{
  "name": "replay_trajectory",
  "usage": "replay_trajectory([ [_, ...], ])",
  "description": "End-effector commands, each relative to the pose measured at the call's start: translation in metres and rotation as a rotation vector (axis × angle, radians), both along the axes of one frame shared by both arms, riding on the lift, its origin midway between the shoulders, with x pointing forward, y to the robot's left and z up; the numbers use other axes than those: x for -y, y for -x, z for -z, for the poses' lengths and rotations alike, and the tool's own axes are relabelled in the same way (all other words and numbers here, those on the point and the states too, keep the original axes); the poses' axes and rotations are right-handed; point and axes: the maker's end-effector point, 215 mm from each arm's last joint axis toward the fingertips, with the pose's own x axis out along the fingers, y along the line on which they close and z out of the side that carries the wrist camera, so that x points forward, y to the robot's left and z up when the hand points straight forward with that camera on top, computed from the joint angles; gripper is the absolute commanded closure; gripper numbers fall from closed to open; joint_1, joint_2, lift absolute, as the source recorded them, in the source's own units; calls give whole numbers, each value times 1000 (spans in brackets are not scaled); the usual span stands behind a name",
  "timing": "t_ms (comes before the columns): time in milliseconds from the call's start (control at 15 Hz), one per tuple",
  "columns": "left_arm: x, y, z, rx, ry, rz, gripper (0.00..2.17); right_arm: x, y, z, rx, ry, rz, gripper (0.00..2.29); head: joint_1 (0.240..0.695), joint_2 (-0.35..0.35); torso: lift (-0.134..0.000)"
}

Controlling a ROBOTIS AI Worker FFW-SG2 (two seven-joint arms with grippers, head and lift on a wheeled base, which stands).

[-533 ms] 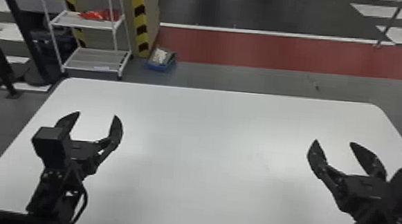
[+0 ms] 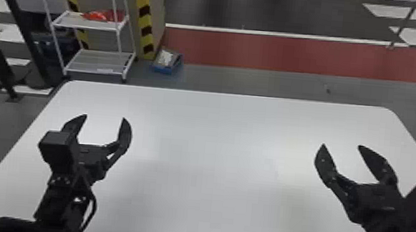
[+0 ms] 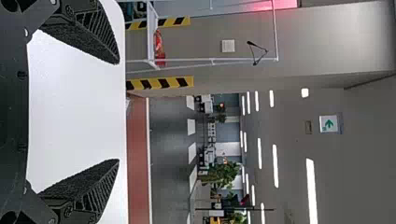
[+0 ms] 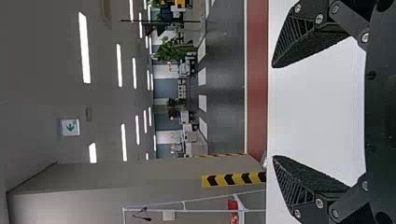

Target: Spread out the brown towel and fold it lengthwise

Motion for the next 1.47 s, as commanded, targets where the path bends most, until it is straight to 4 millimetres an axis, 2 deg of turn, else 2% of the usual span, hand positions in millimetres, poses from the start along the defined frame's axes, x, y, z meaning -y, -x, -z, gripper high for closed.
replay_trajectory([
  [0,-1,-1,-2,4,1,-3,137,0,-2,0,1,-2,1,208,695,28,-125],
  [1400,9,-13,0,1,6,11,137,9,-7,0,4,-10,12,208,695,12,-125],
])
